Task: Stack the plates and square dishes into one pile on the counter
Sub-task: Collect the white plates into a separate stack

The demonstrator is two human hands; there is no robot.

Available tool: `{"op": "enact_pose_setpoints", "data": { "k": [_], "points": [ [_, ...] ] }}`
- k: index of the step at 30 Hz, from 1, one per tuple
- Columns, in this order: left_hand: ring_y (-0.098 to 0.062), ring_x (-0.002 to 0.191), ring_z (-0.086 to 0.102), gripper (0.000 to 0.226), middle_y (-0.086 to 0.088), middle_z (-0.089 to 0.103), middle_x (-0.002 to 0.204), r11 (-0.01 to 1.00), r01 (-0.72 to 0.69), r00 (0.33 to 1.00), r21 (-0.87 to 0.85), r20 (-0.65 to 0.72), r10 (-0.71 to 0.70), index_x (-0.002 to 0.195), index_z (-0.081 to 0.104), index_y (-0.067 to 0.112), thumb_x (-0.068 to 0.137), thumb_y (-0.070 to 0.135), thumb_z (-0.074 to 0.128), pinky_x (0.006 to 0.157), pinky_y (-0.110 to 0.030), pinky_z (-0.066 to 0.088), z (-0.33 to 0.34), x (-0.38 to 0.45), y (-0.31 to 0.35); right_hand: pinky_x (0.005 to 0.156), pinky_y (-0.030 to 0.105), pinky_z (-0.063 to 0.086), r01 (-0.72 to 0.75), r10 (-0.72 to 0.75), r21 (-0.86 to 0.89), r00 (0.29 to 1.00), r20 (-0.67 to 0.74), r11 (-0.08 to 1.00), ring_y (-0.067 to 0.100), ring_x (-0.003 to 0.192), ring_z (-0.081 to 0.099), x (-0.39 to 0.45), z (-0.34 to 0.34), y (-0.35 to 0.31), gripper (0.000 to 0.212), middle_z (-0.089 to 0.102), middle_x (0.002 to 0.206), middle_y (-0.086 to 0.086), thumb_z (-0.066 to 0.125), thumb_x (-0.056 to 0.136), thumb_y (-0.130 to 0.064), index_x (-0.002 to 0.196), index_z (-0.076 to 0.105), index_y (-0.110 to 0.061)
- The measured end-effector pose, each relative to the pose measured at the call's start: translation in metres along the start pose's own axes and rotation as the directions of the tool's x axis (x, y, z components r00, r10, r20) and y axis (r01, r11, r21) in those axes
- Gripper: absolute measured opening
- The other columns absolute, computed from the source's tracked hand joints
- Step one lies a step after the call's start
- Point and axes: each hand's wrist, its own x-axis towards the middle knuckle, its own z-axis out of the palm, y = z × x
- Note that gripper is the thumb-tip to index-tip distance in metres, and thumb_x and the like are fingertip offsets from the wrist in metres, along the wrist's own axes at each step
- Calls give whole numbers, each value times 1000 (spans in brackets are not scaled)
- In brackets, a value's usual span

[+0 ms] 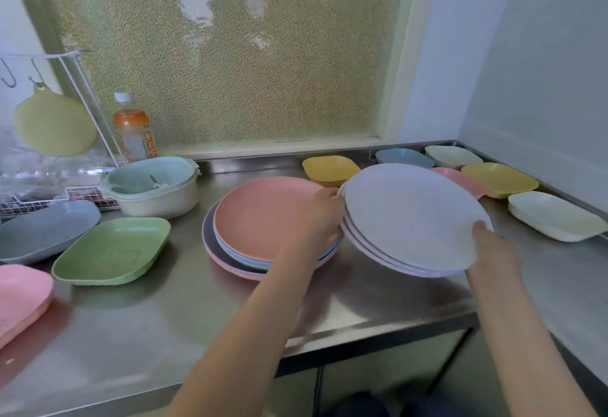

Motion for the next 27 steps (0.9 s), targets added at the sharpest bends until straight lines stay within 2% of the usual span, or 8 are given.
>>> {"op": "enact_pose_setpoints", "data": {
  "k": [2, 4, 6, 10, 15, 22, 24, 27],
  "points": [
    [-28, 95, 60, 34, -10, 59, 104, 974, -41, 997, 223, -48, 52, 124, 54, 7, 92, 9, 45, 87, -43, 51, 23, 2, 0, 75, 29, 37, -33, 26, -81, 996, -84, 996, 32, 116, 52, 14, -12, -2, 43, 53, 131, 14, 48, 95, -31, 130, 49, -5],
    [-37, 98, 60, 22, -17, 65, 101, 957, -112, 985, 269, -94, 142, 108, 60, 4, 88, 9, 51, 87, -44, 48, 42, -3, 1, 76, 31, 35, -32, 15, -161, 995, -102, 986, 34, 115, 53, 25, -22, -1, 43, 53, 131, 18, 47, 96, -30, 127, 50, -1],
    [-37, 94, 56, 10, -20, 65, 98, 952, -175, 969, 250, -128, 212, 89, 58, 5, 84, 13, 54, 78, -41, 48, 55, -5, -1, 78, 33, 36, -39, 11, -242, 993, -118, 969, 35, 114, 53, 36, -31, 1, 44, 54, 129, 20, 45, 96, -32, 125, 52, 1],
    [-15, 92, 53, 33, -6, 65, 112, 987, -124, 972, 105, -189, 142, 114, 61, 7, 82, 8, 57, 75, -22, 34, 78, -10, -13, 86, 38, 39, -50, -3, -323, 987, -161, 945, 39, 118, 50, 52, -42, 1, 50, 51, 133, 22, 43, 96, -35, 129, 47, 2],
    [-8, 82, 52, 36, -3, 62, 104, 994, -57, 965, -90, -259, 32, 118, 61, 5, 84, -4, 52, 59, -5, 32, 98, -15, -40, 93, 43, 42, -1, -60, -344, 984, -167, 939, 40, 116, 52, 62, -51, 4, 46, 53, 130, 23, 48, 95, -30, 127, 50, 3],
    [-22, 114, 57, 56, -16, 59, 126, 996, -44, 974, -77, -225, 26, 135, 45, 8, 82, -4, 55, 97, -31, 45, 95, -8, -49, 92, 40, 41, -50, -23, -326, 976, -214, 944, 37, 122, 48, 69, -50, 9, 51, 47, 137, 20, 49, 95, -29, 136, 41, 0],
    [-22, 114, 57, 64, -16, 58, 127, 993, -47, 972, -113, -235, 19, 137, 43, 8, 76, -6, 58, 97, -38, 48, 92, -7, -51, 89, 38, 41, -39, -26, -278, 974, -226, 960, 37, 120, 49, 72, -53, 2, 49, 49, 136, 21, 50, 95, -27, 134, 42, 2],
    [-18, 113, 58, 68, -15, 58, 128, 989, -77, 962, -128, -271, 40, 137, 44, 8, 73, -9, 57, 93, -31, 48, 88, -5, -53, 84, 36, 42, 37, -94, -220, 963, -252, 975, 37, 115, 55, 79, -65, -5, 43, 55, 129, 22, 52, 93, -22, 127, 50, 4]
  ]
}}
